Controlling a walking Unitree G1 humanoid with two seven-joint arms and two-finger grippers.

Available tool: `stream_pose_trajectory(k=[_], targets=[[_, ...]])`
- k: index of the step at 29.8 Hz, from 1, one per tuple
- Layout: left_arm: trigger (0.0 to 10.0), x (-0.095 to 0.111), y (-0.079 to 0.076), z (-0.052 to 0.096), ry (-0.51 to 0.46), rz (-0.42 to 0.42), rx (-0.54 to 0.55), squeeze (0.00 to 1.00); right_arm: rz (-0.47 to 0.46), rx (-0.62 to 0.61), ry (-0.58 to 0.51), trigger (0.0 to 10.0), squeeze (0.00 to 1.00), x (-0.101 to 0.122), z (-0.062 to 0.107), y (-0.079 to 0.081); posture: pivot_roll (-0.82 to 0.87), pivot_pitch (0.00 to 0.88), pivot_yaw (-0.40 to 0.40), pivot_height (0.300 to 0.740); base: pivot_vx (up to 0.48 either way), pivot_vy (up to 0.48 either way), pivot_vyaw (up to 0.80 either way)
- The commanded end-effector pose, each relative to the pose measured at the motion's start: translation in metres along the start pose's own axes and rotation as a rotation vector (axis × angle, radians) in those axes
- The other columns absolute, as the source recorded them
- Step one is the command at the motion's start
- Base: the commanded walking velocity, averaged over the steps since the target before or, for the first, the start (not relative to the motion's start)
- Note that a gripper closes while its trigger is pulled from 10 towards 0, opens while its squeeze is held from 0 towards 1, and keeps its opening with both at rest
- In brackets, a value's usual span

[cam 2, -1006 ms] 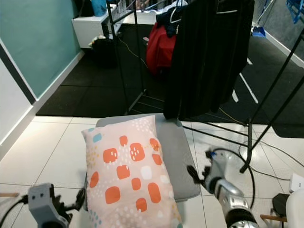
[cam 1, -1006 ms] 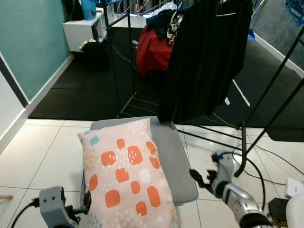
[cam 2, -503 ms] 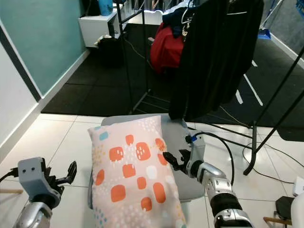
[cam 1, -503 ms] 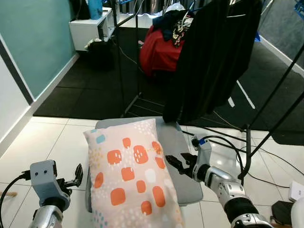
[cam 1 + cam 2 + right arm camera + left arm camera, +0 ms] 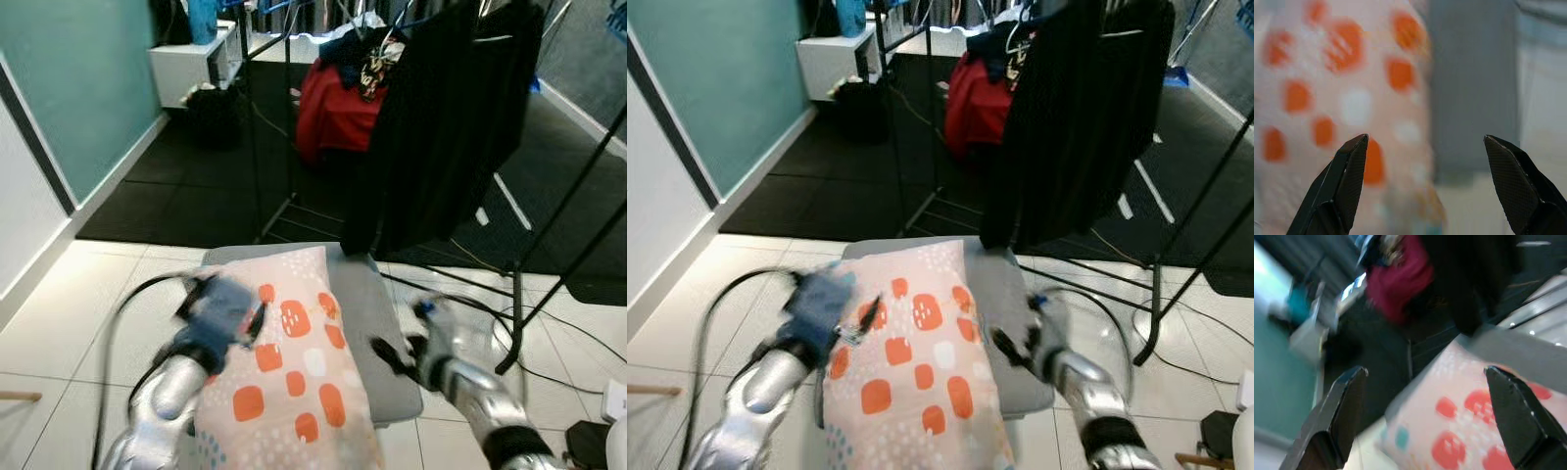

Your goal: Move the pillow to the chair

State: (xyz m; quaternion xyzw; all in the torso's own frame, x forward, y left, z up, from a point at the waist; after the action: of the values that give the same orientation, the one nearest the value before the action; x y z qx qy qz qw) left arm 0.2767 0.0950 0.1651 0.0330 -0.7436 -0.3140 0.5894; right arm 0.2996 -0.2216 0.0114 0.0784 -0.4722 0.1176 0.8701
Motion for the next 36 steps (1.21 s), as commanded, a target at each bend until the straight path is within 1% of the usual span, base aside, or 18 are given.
stream_pose_trajectory(k=[1, 3, 4, 8, 9, 10, 11, 12, 13, 15, 17, 18, 19, 22, 24, 30, 33, 36], targets=[[10.0, -0.003, -0.017, 0.0, 0.017, -0.038, -0.079, 0.0, -0.014, -0.013, 0.02, 10.0, 0.0, -0.009, 0.003, -0.002, -0.11, 0.05, -0.029, 0.74, 0.0, 0.0, 0.0], [10.0, -0.003, -0.017, 0.0, 0.017, -0.038, -0.079, 0.0, -0.014, -0.013, 0.02, 10.0, 0.0, -0.009, 0.003, -0.002, -0.11, 0.05, -0.029, 0.74, 0.0, 0.0, 0.0], [10.0, -0.004, -0.023, -0.001, 0.027, -0.103, -0.099, 0.0, -0.001, -0.018, 0.046, 10.0, 0.0, -0.017, 0.006, -0.002, -0.11, 0.051, -0.024, 0.74, 0.0, 0.0, 0.0], [10.0, -0.004, -0.023, -0.001, 0.027, -0.103, -0.099, 0.0, -0.001, -0.018, 0.046, 10.0, 0.0, -0.017, 0.006, -0.002, -0.11, 0.051, -0.024, 0.74, 0.0, 0.0, 0.0], [10.0, -0.002, -0.035, -0.001, 0.039, -0.13, -0.173, 0.0, -0.018, -0.026, 0.075, 10.0, 0.0, -0.028, 0.011, -0.005, -0.12, 0.057, -0.022, 0.74, 0.0, 0.0, 0.0], [10.0, -0.002, -0.035, -0.001, 0.039, -0.13, -0.173, 0.0, -0.018, -0.026, 0.075, 10.0, 0.0, -0.028, 0.011, -0.005, -0.12, 0.057, -0.022, 0.74, 0.0, 0.0, 0.0], [10.0, -0.004, -0.04, -0.002, 0.079, -0.152, -0.203, 0.0, -0.065, -0.03, 0.09, 10.0, 0.0, -0.04, 0.017, -0.007, -0.1, 0.066, -0.032, 0.74, 0.0, 0.0, 0.0], [10.0, -0.004, -0.04, -0.002, 0.079, -0.152, -0.203, 0.0, -0.065, -0.03, 0.09, 10.0, 0.0, -0.04, 0.017, -0.007, -0.1, 0.066, -0.032, 0.74, 0.0, 0.0, 0.0], [10.0, -0.007, -0.048, -0.004, 0.138, -0.184, -0.27, 0.0, -0.133, -0.03, 0.089, 10.0, 0.0, -0.049, 0.021, -0.009, -0.11, 0.064, -0.038, 0.74, 0.0, 0.0, 0.0], [10.0, -0.008, -0.05, -0.005, 0.159, -0.2, -0.289, 0.0, -0.145, -0.023, 0.091, 10.0, 0.0, -0.05, 0.02, -0.008, -0.11, 0.065, -0.038, 0.74, 0.0, 0.0, 0.0], [10.0, -0.008, -0.052, -0.005, 0.173, -0.231, -0.299, 0.0, -0.146, -0.017, 0.097, 10.0, 0.0, -0.051, 0.019, -0.008, -0.1, 0.064, -0.043, 0.74, 0.0, 0.0, 0.0], [10.0, -0.008, -0.052, -0.005, 0.173, -0.231, -0.299, 0.0, -0.146, -0.017, 0.097, 10.0, 0.0, -0.051, 0.019, -0.008, -0.1, 0.064, -0.043, 0.74, 0.0, 0.0, 0.0], [10.0, -0.004, -0.049, -0.005, 0.155, -0.205, -0.288, 0.0, -0.146, -0.012, 0.092, 10.0, 0.0, -0.05, 0.018, -0.006, -0.11, 0.065, -0.039, 0.74, 0.0, 0.0, 0.0], [10.0, -0.005, -0.048, -0.005, 0.167, -0.205, -0.302, 0.0, -0.148, -0.011, 0.089, 10.0, 0.0, -0.05, 0.018, -0.005, -0.11, 0.063, -0.036, 0.74, 0.0, 0.0, 0.0], [10.0, -0.003, -0.049, -0.005, 0.157, -0.239, -0.303, 0.0, -0.15, -0.013, 0.087, 10.0, 0.0, -0.051, 0.017, -0.004, -0.11, 0.063, -0.031, 0.74, 0.0, 0.0, 0.0], [10.0, -0.006, -0.048, -0.003, 0.175, -0.231, -0.304, 0.0, -0.148, -0.005, 0.081, 10.0, 0.0, -0.05, 0.016, 0.0, -0.1, 0.059, -0.018, 0.74, 0.0, 0.0, 0.0], [10.0, -0.008, -0.048, -0.002, 0.19, -0.209, -0.302, 0.0, -0.148, -0.002, 0.081, 10.0, 0.0, -0.05, 0.016, 0.001, -0.1, 0.058, -0.015, 0.74, 0.0, 0.0, 0.0], [10.0, -0.008, -0.047, -0.002, 0.199, -0.215, -0.305, 0.0, -0.145, 0.004, 0.082, 10.0, 0.0, -0.051, 0.015, 0.002, -0.08, 0.047, -0.015, 0.74, 0.0, 0.0, 0.0]])
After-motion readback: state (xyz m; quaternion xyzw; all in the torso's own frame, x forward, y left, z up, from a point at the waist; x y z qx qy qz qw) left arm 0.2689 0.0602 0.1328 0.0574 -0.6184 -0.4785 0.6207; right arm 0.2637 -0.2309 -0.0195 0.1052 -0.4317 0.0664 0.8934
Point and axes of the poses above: a point about 5 cm out from each wrist's last joint towards the gripper, its own z axis pointing back from the gripper into the wrist, its own x axis along the axis of the wrist's last joint, y = z × x, the point moved 1 cm from there along -z, pointing out of the wrist towards the gripper, and after that the axes turned 10 degrees about z, right-handed, at the moved point
